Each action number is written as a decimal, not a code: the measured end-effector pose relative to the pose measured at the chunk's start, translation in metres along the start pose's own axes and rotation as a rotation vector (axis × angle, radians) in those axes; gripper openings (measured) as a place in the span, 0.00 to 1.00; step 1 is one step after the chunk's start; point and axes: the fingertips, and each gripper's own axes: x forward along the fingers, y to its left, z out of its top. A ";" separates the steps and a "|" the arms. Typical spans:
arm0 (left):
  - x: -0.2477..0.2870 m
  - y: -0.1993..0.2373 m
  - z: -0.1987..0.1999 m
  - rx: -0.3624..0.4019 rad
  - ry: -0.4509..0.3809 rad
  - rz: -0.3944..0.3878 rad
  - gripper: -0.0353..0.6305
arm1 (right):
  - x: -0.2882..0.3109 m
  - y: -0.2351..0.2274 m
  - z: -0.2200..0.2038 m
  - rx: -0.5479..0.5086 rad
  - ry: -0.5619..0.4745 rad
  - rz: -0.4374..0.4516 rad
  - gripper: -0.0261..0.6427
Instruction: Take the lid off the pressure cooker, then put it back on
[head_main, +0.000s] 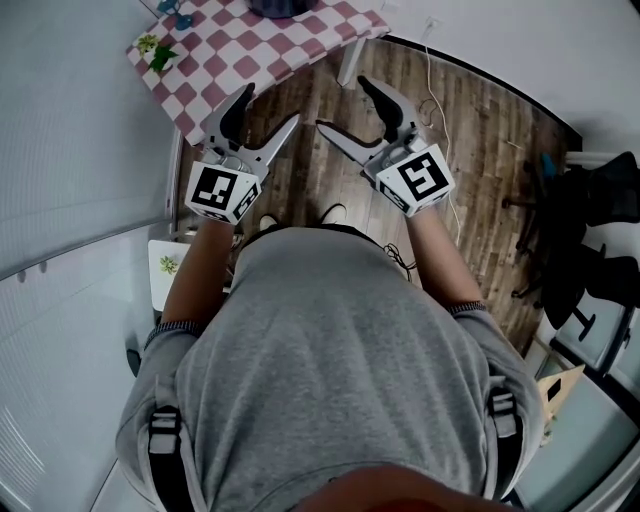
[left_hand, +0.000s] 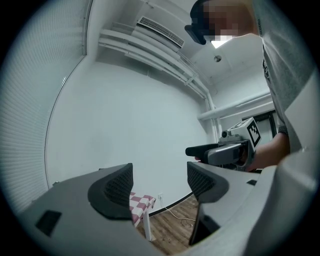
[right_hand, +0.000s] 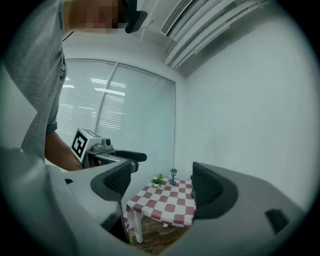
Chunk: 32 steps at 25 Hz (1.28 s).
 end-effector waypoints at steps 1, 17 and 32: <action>0.006 -0.003 0.000 -0.003 -0.002 0.003 0.57 | -0.003 -0.004 0.000 -0.001 -0.001 0.006 0.63; 0.075 0.023 -0.017 -0.002 0.021 0.055 0.57 | 0.023 -0.085 -0.011 0.006 0.000 0.065 0.61; 0.133 0.158 -0.007 -0.002 -0.004 -0.017 0.57 | 0.168 -0.139 0.004 0.013 0.029 0.036 0.60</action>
